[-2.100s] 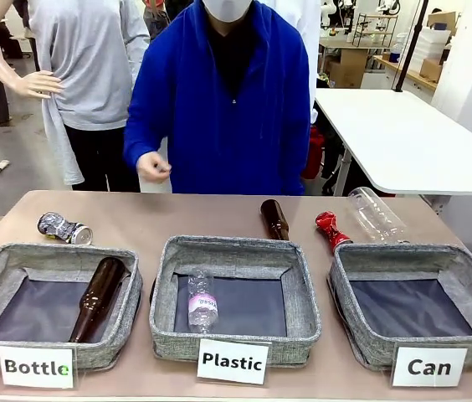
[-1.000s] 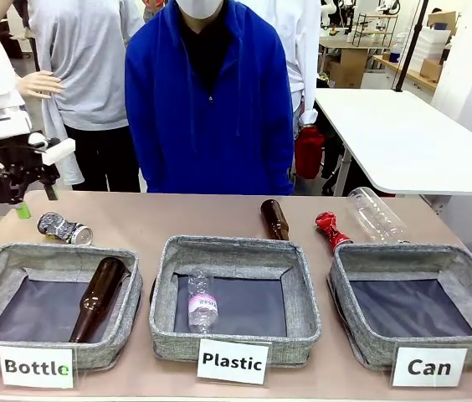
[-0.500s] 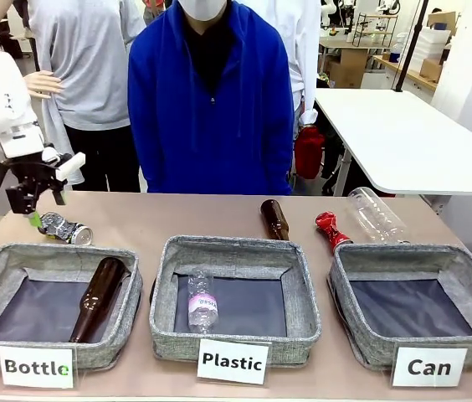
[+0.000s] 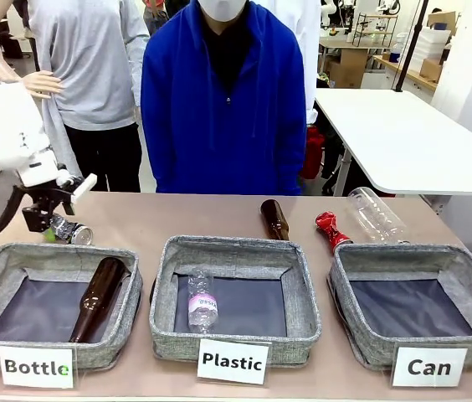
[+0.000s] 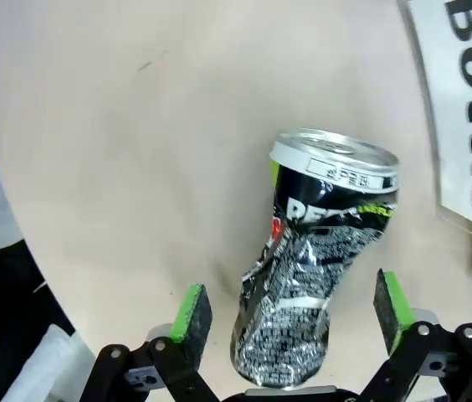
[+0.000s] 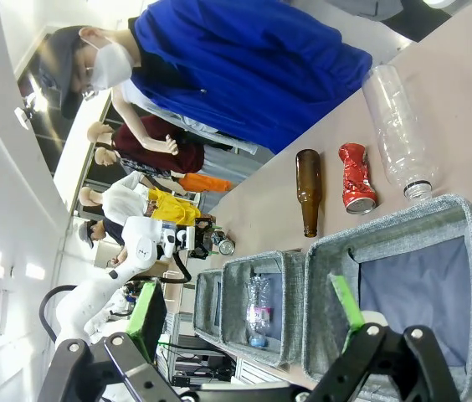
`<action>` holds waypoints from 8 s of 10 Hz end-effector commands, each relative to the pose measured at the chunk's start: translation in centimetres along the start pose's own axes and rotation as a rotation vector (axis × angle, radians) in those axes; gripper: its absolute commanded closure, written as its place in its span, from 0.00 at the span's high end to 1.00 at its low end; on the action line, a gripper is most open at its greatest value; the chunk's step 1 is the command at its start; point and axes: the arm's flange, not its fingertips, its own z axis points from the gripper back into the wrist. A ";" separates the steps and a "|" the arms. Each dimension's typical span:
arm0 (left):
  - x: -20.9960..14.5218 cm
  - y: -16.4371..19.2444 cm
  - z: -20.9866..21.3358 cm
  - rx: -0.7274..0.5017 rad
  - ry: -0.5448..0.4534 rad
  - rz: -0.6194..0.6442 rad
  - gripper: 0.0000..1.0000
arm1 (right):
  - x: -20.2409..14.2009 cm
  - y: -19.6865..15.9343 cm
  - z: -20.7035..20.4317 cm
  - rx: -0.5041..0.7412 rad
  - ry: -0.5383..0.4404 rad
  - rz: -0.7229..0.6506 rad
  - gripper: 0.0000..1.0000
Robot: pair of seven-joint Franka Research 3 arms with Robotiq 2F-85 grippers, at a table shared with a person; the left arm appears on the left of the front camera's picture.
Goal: Sort the can waste into the basket.
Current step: Pick up the can waste from the table and place it in the right Fabric basket.
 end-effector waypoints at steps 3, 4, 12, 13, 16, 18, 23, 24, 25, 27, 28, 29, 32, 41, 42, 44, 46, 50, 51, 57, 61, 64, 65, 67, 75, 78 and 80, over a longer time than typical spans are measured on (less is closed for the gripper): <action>1.1 -0.1 -1.7 -0.017 0.120 0.015 1.00 | 0.3 -0.1 -0.1 0.025 -0.018 0.027 1.00; 1.2 0.0 -1.7 -0.012 0.114 0.010 1.00 | 0.3 -0.1 -0.1 0.025 -0.018 0.027 1.00; 0.7 -0.1 -1.1 0.033 0.099 0.030 0.00 | 0.3 -0.1 -0.1 0.025 -0.018 0.027 1.00; 0.6 -0.1 -0.7 0.046 0.089 0.033 0.00 | 0.3 -0.1 -0.1 0.025 -0.018 0.027 1.00; 0.6 -1.1 2.1 0.113 0.069 0.076 0.00 | 0.3 -0.1 -0.1 0.025 -0.018 0.027 1.00; 0.5 -4.1 8.5 0.118 -0.065 0.193 0.00 | 0.3 -0.1 -0.1 0.025 -0.018 0.027 1.00; 4.6 -22.9 21.3 0.091 -0.280 0.170 0.00 | 0.3 -0.1 -0.1 0.025 -0.018 0.027 1.00; 4.9 -25.1 20.8 0.154 -0.270 0.161 0.00 | 0.3 -0.1 -0.1 0.025 -0.018 0.027 1.00; 4.1 -20.0 22.4 0.038 -0.335 0.233 0.00 | 0.3 -0.1 -0.1 0.025 -0.018 0.027 1.00; 4.1 -20.0 22.4 0.038 -0.335 0.233 0.00 | 0.3 -0.1 -0.1 0.025 -0.018 0.027 1.00; 5.0 -23.3 22.5 0.073 -0.330 0.203 0.44 | 0.3 -0.1 -0.1 0.025 -0.018 0.027 1.00; 7.4 -21.7 19.6 -0.004 -0.539 0.121 0.44 | 0.3 -0.1 -0.1 0.025 -0.018 0.027 1.00; 16.8 -16.5 17.6 -0.068 -0.532 0.122 0.44 | 0.3 -0.1 -0.1 0.025 -0.018 0.027 1.00; 19.4 -17.4 19.0 0.070 -0.641 0.384 0.44 | 0.0 0.0 0.0 -0.001 0.001 0.000 1.00; 23.2 -15.2 19.1 0.057 -0.633 0.345 0.44 | 0.2 2.5 4.8 -0.012 -0.009 0.079 1.00; 31.2 -9.3 19.4 0.036 -0.679 0.372 0.44 | -0.4 3.7 11.8 -0.142 0.097 0.153 1.00; 41.7 -5.0 18.4 0.119 -0.671 0.414 0.44 | -1.0 2.2 17.0 -0.214 0.134 0.196 1.00; 59.1 -3.1 11.9 0.138 -0.667 0.433 0.44 | -1.8 -0.9 22.1 -0.265 0.051 0.269 1.00; 61.3 -3.1 10.4 0.137 -0.646 0.432 0.44 | -2.7 0.6 20.4 -0.264 0.104 0.229 1.00; 66.4 -4.6 7.1 -0.002 -0.536 0.183 0.44 | -2.7 0.6 20.4 -0.264 0.104 0.229 1.00; 66.8 -6.2 7.1 -0.033 -0.536 0.083 1.00 | -2.7 0.6 20.4 -0.264 0.104 0.229 1.00; 66.7 -6.1 7.4 -0.017 -0.542 0.078 1.00 | -2.7 0.6 20.4 -0.264 0.104 0.229 1.00; 66.5 -6.0 7.5 -0.017 -0.548 0.083 1.00 | -2.7 0.6 20.4 -0.264 0.104 0.229 1.00; 65.7 -6.0 8.6 -0.058 -0.567 0.094 1.00 | -2.7 0.6 20.4 -0.264 0.104 0.229 1.00; 49.2 -16.0 21.4 -0.276 -0.825 0.182 1.00 | -3.1 3.5 6.9 -0.096 0.339 0.120 1.00; 36.1 -20.3 24.8 -0.158 -0.925 0.394 1.00 | -5.2 5.4 -2.3 -0.016 0.391 0.114 1.00; 31.2 -20.7 27.2 -0.053 -1.047 0.449 1.00 | -5.1 4.2 -0.5 -0.025 0.427 0.128 1.00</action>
